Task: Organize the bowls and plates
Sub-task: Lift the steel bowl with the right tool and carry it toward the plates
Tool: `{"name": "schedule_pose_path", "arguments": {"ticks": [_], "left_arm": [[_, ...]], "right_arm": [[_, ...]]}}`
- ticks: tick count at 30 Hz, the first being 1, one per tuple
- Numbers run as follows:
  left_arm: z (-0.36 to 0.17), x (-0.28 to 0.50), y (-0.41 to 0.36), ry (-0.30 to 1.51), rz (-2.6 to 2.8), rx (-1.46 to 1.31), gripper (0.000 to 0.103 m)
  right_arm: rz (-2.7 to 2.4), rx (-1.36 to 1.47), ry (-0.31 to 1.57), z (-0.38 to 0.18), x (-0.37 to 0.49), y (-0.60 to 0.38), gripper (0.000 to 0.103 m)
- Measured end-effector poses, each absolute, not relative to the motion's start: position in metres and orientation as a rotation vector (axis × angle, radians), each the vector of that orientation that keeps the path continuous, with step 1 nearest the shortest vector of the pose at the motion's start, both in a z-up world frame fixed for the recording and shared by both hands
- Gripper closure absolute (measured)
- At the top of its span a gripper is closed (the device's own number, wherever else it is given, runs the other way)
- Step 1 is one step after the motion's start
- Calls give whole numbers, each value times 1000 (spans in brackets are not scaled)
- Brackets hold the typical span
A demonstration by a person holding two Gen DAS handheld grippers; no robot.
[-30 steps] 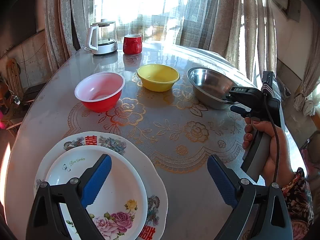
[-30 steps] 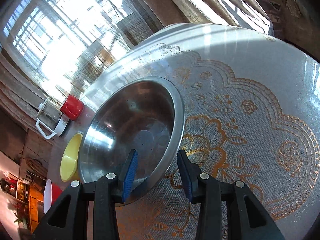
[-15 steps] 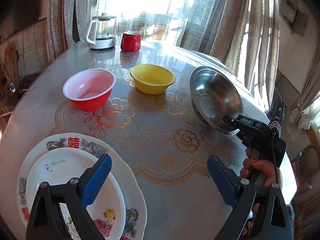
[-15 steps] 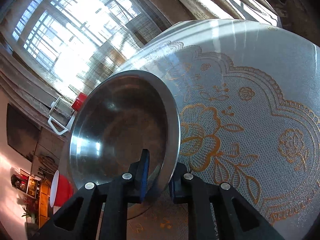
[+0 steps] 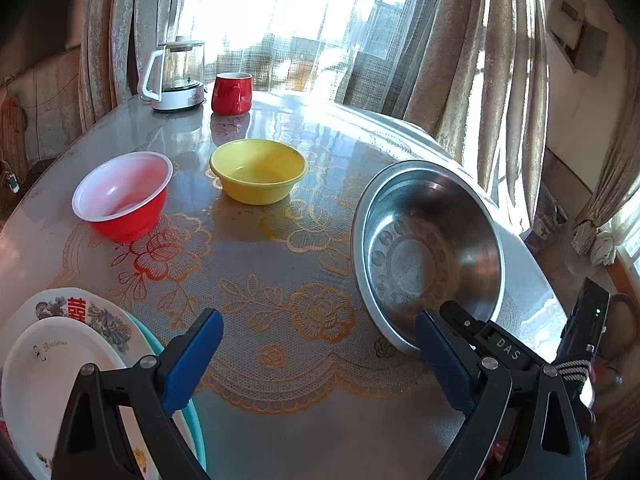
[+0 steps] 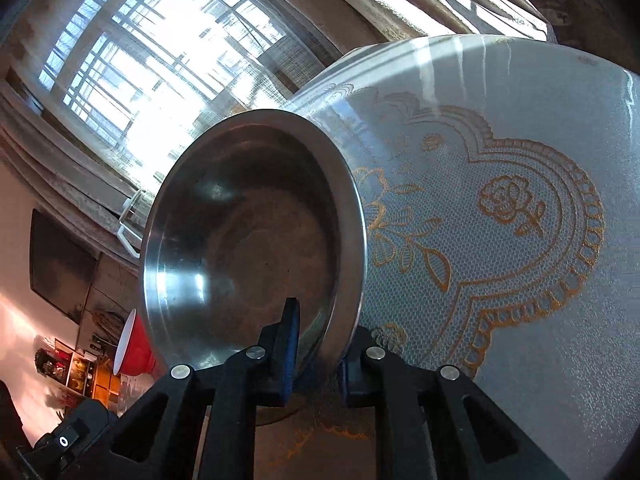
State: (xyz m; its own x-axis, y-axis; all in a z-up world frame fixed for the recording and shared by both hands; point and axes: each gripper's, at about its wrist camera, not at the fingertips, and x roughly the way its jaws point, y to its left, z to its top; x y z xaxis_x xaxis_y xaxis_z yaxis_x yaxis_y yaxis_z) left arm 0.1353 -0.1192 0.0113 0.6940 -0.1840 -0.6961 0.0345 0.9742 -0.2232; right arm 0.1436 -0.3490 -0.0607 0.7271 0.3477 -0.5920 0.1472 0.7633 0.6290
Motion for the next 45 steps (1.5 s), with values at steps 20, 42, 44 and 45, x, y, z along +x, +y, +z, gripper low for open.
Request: {"name": "schedule_pose_path", "arguments": {"ticks": [20, 42, 44, 45], "left_arm": [[-23, 161, -162, 860, -232, -19, 80], [-18, 111, -141, 845, -289, -116, 79], [-16, 107, -139, 843, -297, -123, 79], [-16, 105, -136, 844, -301, -128, 79]], "right_arm": [[145, 739, 729, -63, 108, -353, 87], [169, 746, 685, -59, 81, -343, 88], [167, 740, 687, -58, 79, -342, 88], [163, 736, 686, -57, 77, -341, 88]]}}
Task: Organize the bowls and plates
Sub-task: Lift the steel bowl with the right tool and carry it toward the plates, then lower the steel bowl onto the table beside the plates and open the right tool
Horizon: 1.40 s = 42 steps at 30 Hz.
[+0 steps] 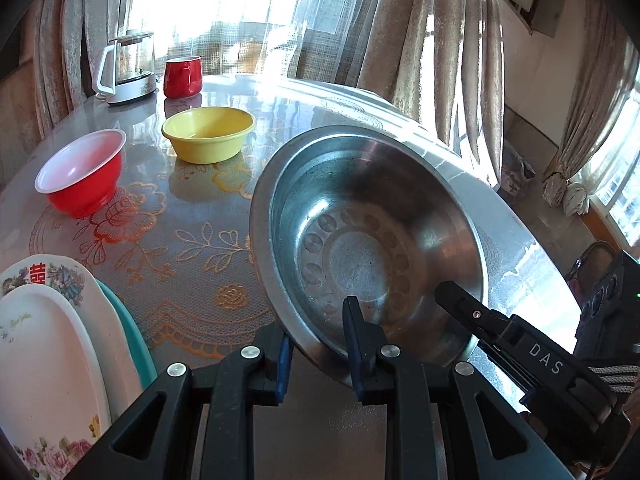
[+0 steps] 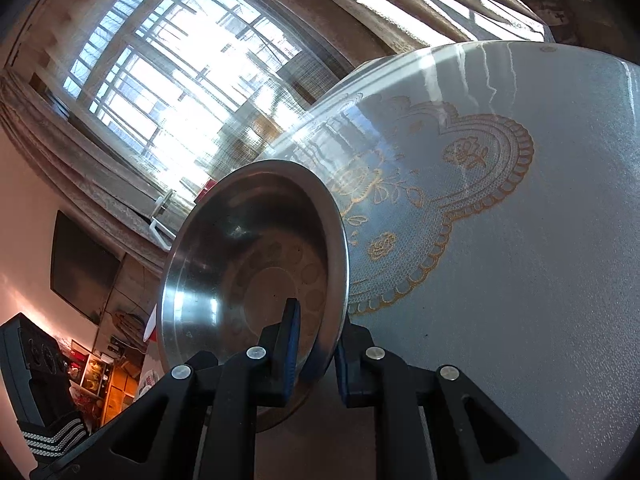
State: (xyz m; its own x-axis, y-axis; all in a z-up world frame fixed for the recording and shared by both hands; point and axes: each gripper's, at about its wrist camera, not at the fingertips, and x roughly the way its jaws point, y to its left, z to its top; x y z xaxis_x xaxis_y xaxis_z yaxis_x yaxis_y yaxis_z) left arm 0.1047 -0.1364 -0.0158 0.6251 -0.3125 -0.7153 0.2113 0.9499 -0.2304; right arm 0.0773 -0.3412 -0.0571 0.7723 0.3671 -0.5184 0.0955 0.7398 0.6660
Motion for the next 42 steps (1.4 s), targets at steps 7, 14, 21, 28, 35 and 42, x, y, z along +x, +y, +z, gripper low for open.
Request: {"name": "schedule_pose_path", "arguments": {"ticks": [7, 14, 21, 28, 35, 42], "left_arm": [[-17, 90, -128, 852, -314, -151, 79], [-17, 72, -121, 868, -337, -158, 79], [-20, 56, -111, 906, -359, -191, 79], [-21, 46, -97, 960, -361, -231, 78], [-25, 39, -94, 984, -389, -247, 75], [-16, 29, -96, 959, -409, -209, 68]], "right_arm": [[172, 724, 677, -55, 71, -339, 88], [160, 731, 707, -51, 60, -337, 88], [147, 733, 762, -44, 49, -336, 87], [149, 728, 818, -38, 42, -325, 86], [98, 697, 849, -29, 42, -318, 85], [-7, 607, 802, -18, 40, -318, 79]]}}
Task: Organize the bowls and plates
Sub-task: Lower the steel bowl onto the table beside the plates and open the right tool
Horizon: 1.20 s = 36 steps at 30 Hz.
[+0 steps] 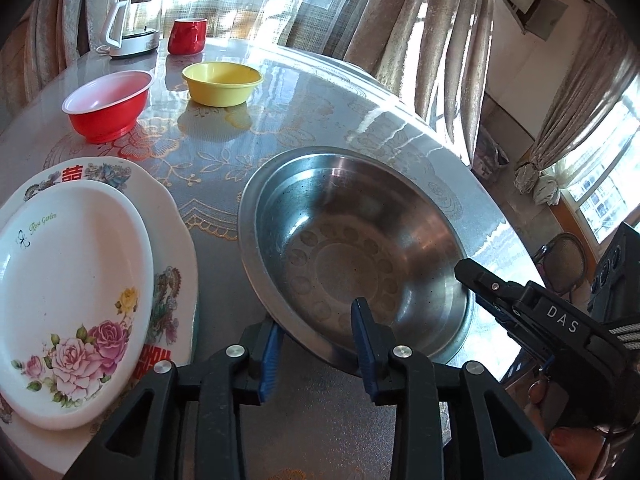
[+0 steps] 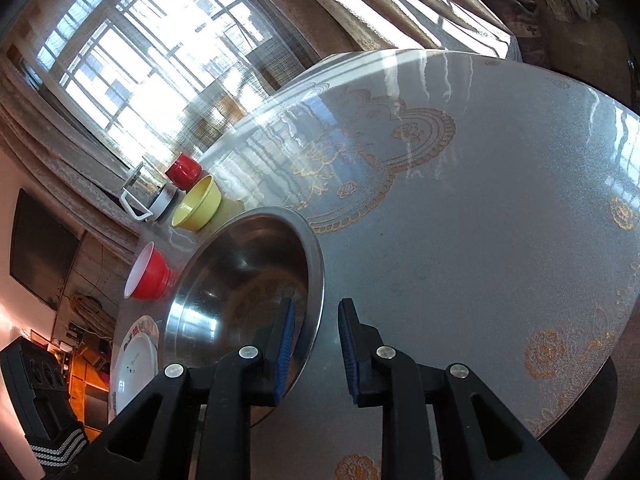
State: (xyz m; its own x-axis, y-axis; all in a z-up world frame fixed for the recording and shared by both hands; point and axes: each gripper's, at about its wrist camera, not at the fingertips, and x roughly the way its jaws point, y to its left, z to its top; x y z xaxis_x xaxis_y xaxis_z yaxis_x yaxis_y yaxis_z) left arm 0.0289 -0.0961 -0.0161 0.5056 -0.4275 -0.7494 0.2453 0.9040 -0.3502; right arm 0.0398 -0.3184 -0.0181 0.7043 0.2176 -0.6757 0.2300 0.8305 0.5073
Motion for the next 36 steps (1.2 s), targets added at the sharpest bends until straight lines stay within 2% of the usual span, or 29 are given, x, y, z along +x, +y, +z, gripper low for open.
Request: {"name": "schedule_pose_path", "arguments": {"ticks": [4, 9, 19, 23, 29, 36], "left_arm": [[-12, 23, -92, 932, -422, -196, 63], [-8, 16, -79, 919, -445, -212, 47], [7, 9, -50, 867, -415, -243, 41], [17, 6, -39, 812, -392, -212, 37], [40, 17, -7, 731, -311, -167, 21], [54, 58, 53, 711, -149, -182, 14]], "right_arm": [[1, 625, 809, -20, 40, -321, 79], [-12, 628, 820, -23, 37, -321, 76], [-20, 611, 831, -23, 37, -316, 76], [-28, 605, 772, -13, 30, -318, 76], [-15, 521, 662, 19, 25, -307, 71], [94, 447, 716, 38, 56, -260, 69]]}}
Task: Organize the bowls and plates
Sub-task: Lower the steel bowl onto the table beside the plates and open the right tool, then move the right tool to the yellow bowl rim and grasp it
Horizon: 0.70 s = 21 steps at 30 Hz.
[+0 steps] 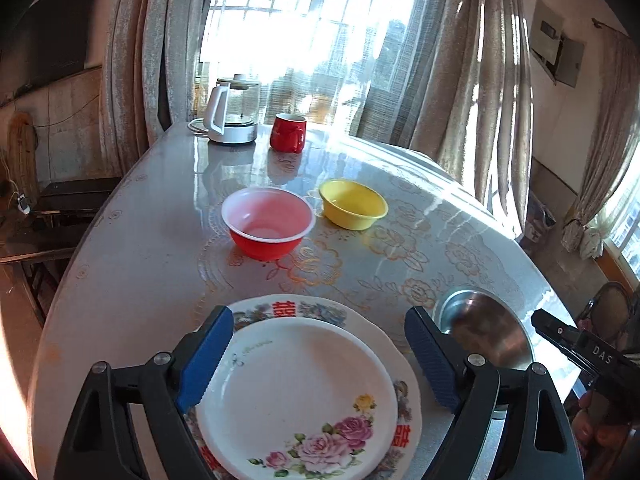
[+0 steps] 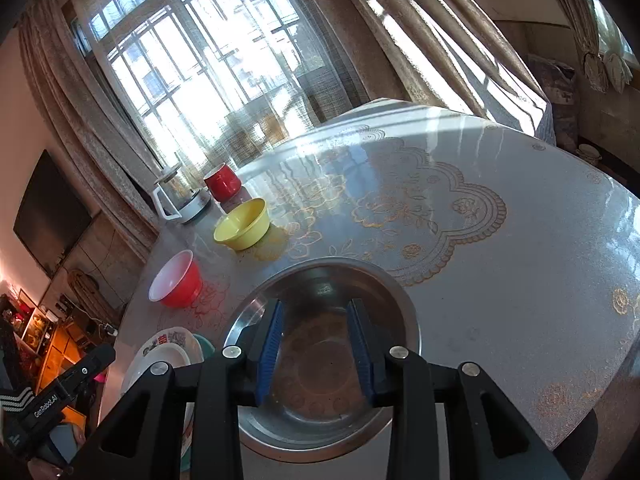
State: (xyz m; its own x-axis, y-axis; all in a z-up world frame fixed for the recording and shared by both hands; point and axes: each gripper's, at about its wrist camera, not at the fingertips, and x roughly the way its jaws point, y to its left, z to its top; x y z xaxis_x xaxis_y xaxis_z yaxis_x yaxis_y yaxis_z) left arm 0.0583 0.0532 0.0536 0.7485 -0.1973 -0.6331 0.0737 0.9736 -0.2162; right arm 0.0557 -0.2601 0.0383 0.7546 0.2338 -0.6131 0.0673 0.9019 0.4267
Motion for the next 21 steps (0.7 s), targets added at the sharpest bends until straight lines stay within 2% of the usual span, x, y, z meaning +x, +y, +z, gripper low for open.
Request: {"name": "schedule_pose_path", "arguments": {"ticks": [9, 21], "left_arm": [[36, 106, 114, 789, -27, -276, 14], [46, 162, 91, 836, -85, -299, 14]], "right_arm": [[188, 369, 796, 41, 102, -203, 69], [209, 340, 919, 43, 226, -176, 69]]}}
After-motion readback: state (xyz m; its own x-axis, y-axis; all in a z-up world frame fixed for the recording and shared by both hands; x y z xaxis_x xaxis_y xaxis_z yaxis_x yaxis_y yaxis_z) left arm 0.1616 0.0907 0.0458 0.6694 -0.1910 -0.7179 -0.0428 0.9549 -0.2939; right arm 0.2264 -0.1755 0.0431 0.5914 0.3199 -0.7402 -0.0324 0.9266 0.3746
